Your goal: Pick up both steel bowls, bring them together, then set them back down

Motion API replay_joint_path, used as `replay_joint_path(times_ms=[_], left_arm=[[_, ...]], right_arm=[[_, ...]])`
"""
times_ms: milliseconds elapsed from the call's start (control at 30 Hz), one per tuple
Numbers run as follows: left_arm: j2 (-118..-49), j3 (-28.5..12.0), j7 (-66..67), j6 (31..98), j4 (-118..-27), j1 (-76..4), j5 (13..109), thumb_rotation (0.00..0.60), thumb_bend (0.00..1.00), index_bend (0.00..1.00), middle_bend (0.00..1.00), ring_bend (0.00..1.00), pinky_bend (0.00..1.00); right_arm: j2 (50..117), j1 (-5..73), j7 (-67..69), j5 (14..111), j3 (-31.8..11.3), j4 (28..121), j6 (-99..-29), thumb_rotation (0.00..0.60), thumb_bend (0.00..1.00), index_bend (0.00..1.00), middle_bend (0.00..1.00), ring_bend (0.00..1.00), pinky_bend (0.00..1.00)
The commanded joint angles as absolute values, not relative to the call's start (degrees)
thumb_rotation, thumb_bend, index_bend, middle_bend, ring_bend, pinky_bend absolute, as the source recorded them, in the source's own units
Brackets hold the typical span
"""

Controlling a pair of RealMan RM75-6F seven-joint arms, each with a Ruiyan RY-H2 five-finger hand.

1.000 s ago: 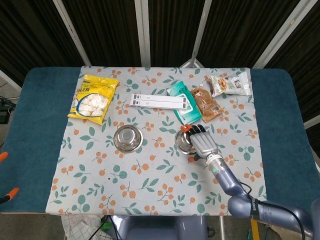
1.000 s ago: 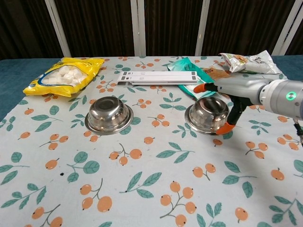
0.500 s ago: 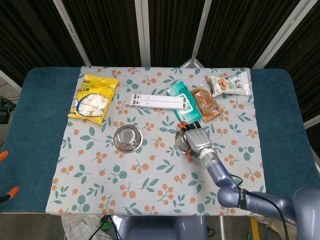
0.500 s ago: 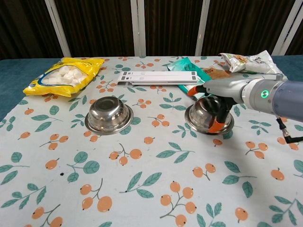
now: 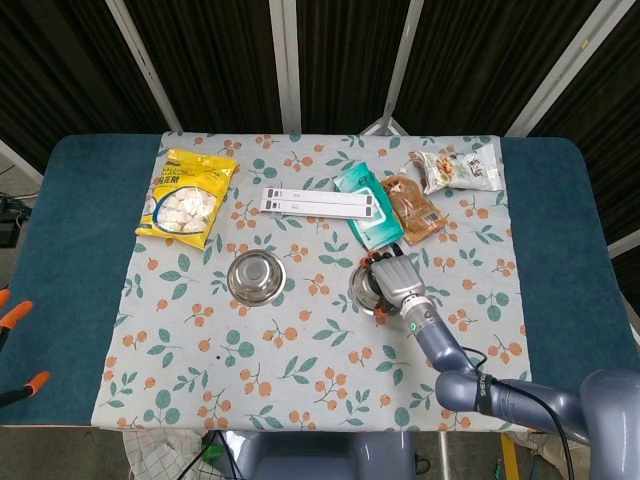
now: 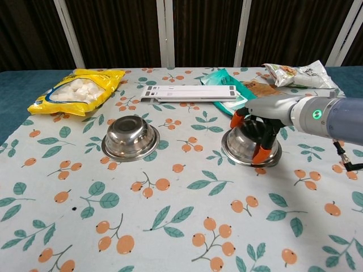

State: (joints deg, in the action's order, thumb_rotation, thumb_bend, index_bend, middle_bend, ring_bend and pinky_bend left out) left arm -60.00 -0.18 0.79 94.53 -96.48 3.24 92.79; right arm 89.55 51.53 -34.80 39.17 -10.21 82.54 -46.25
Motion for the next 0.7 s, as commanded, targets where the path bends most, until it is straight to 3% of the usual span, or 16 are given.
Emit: replay_joint_path(times_ms=[33,167,267,500,700], left_arm=[[-58.59,-0.57,0.70,93.15,-97.86,1.74,93.62,0.600,0.08,0.20,0.13,0.11,0.24],[-54.78,-2.16,1.74,89.54,-102.93,-1.58,93.60,0.600,0.09,0.26,0.23,0.22,0.34],[-52.51,-3.49,1.64,85.68,-106.31,-4.77,93.33,0.600,0.09,0.28,0.25,0.24,0.36],[-50.40,-7.70,4.25,70.68,-111.72,-15.09,86.65,0.600,0.08,0.26,0.15,0.17,0.31],[-53.45,-10.58,7.88,60.07,-111.69,-22.85,77.85,0.600,0.04,0.20,0.03,0.04,0.17]], right_arm=[[89.44,51.38,-33.61,40.30,-10.04,82.72,-46.25,0.600,0.08,0.34,0.29,0.35,0.09],[88.92,51.10,-32.10,41.62,-10.38,83.60,-47.39,0.600,0.09,0.35,0.32,0.37,0.09],[88.07,50.71,-31.32,42.46,-10.50,84.57,-48.35,0.600,0.09,0.35,0.33,0.38,0.09],[83.84,48.72,-28.49,44.08,-10.95,88.64,-50.65,0.600,0.09,0.35,0.33,0.38,0.09],[78.70,46.09,-24.49,46.96,-11.73,92.45,-53.01,0.600,0.09,0.35,0.33,0.38,0.09]])
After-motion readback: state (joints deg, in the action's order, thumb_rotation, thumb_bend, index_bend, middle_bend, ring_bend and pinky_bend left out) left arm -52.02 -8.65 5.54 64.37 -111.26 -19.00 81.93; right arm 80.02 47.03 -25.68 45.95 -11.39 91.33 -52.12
